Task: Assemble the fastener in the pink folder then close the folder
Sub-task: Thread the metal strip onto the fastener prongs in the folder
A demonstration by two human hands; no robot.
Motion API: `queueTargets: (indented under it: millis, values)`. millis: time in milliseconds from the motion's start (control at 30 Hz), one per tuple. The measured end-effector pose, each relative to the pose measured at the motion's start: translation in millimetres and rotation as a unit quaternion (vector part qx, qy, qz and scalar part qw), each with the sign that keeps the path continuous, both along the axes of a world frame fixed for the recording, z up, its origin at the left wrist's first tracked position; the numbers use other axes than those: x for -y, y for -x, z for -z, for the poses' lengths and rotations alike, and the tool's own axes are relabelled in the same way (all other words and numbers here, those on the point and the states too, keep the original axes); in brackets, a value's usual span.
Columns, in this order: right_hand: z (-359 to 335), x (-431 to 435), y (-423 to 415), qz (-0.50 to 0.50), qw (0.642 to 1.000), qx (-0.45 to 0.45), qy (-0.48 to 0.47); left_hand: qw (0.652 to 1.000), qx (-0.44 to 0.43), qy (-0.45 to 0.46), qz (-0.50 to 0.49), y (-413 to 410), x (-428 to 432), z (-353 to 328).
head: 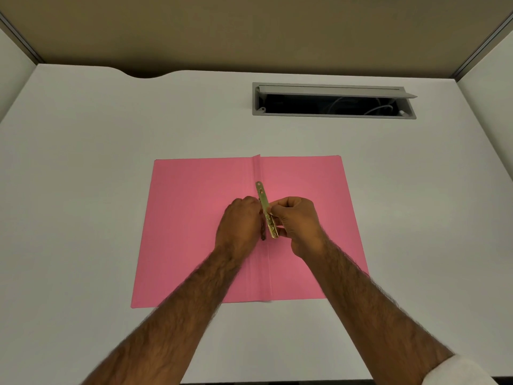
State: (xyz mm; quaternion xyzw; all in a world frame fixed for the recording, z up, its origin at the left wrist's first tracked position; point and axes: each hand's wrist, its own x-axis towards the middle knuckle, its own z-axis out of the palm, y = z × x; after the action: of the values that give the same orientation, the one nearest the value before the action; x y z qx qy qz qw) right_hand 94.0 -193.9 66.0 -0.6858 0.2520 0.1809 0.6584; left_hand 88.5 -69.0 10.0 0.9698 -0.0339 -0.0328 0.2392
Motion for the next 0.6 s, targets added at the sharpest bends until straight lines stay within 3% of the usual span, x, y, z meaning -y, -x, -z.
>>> queueTargets:
  millis: [133,367,467,600]
  values:
    - [1.4,-0.9,-1.6,-0.006,1.0,0.01,0.011,0.978,-0.007,0.163,-0.127,-0.2,0.3,-5.6]
    - [2.2,-1.8,-5.3,-0.003,0.999,0.029,0.037,0.869,-0.006,0.405,-0.285,-8.1,-1.1,-2.9]
    - [4.4,-2.4,-6.0,-0.006,0.997,0.037,0.062,0.837,-0.046,0.454,-0.302,-10.7,-0.3,-3.3]
    - [5.7,-6.2,-6.3,-0.033,0.995,0.046,0.088,0.844,-0.082,0.441,-0.296,-7.0,-5.6,-8.1]
